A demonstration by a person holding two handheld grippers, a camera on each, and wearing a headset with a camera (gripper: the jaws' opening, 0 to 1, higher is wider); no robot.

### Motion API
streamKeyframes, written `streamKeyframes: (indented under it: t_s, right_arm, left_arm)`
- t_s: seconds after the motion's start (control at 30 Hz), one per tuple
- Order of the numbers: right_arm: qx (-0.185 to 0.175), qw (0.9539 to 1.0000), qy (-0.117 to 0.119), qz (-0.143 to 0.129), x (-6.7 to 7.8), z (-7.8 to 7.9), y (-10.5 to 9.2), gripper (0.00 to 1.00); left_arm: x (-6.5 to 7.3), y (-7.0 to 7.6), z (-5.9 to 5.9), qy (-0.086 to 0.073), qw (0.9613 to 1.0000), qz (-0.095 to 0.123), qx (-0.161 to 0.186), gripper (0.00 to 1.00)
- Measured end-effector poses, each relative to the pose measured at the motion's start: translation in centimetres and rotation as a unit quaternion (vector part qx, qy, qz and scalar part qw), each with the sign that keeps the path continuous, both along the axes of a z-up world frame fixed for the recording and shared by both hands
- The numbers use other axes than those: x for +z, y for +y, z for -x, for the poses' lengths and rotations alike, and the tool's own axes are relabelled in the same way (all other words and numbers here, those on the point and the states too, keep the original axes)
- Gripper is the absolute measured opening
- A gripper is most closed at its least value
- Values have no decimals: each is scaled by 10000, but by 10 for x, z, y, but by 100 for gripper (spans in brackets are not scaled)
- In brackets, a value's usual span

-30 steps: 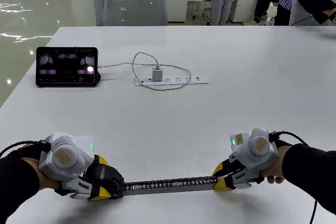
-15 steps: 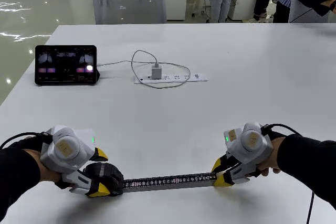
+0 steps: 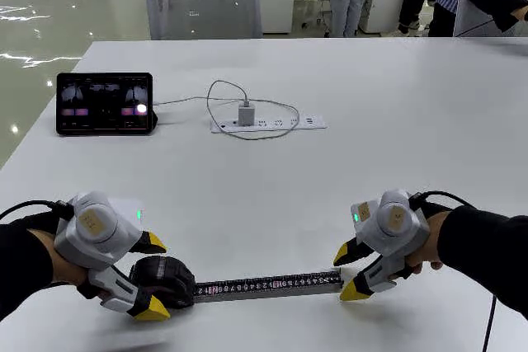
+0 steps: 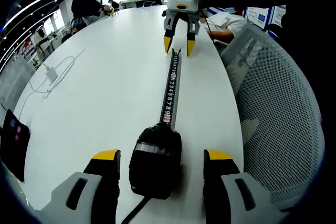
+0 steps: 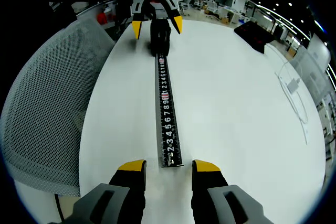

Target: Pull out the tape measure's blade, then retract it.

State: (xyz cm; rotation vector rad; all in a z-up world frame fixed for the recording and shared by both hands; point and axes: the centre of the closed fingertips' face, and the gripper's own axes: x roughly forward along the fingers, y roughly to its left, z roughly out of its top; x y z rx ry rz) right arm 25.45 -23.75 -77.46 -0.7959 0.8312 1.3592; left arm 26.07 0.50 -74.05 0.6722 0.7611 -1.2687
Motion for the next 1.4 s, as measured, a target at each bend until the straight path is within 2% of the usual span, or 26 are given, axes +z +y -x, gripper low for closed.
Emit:
streamKeyframes:
  t_s: [0.1, 0.17, 0.23, 0.3, 0.53, 0.6, 0.73, 0.87, 1.0, 1.13, 1.2, 1.23, 1.3, 1.33, 1.37, 1.4]
  right_arm:
    - [-14, 10000, 32, -4, 0, 2, 1, 34]
    - [-18, 10000, 49, -20, 1, 4, 2, 36]
    - [-35, 10000, 61, -34, 2, 4, 2, 36]
    - [-80, 9999, 78, -52, 3, 4, 1, 38]
    - [-163, 9997, 171, -80, 6, 7, -1, 44]
    - [-171, 9997, 176, -77, 6, 7, -2, 48]
    - [-142, 9997, 169, -103, 7, 8, -2, 52]
    - [-140, 9998, 69, -149, 8, 5, -1, 63]
    - [-174, 9996, 77, -192, 11, 4, 0, 69]
    - [-305, 9990, 212, -265, 11, 7, 1, 84]
    - [-375, 9987, 228, -269, 10, 7, 0, 90]
    - [-435, 9984, 239, -273, 9, 7, 0, 91]
    - [-535, 9977, 278, -310, 8, 8, 0, 95]
    - [-581, 9974, 285, -329, 7, 8, -1, 97]
    - [-626, 9969, 299, -361, 7, 9, 0, 99]
    - [-687, 9964, 314, -383, 6, 9, -1, 99]
  left_arm:
    - [-1, 0, 3, 33, 10000, 25, 28, 65]
    - [-2, 0, 9, 210, 9998, 39, 40, 67]
    - [-3, 1, 11, 248, 9997, 46, 21, 70]
    - [-4, 3, 10, 227, 9997, 19, 66, 75]
    - [-2, 6, 13, 297, 9995, 3, 99, 88]
    - [-1, 6, 13, 254, 9996, 17, 78, 91]
    - [2, 7, 18, 356, 9993, 68, 34, 98]
    - [7, 5, 21, 472, 9987, 191, 60, 99]
    - [10, 3, 21, 388, 9988, 287, 11, 99]
    - [11, 4, 17, 316, 9990, 304, 80, 99]
    - [10, 6, 16, 263, 9992, 263, 137, 99]
    - [8, 8, 17, 207, 9995, 193, 130, 99]
    - [2, 15, 18, 203, 9997, 13, 104, 99]
    - [1, 16, 16, 116, 9998, -18, 137, 99]
    - [1, 17, 14, 63, 9998, 24, 205, 99]
    - [3, 17, 12, 88, 9993, 144, 339, 99]
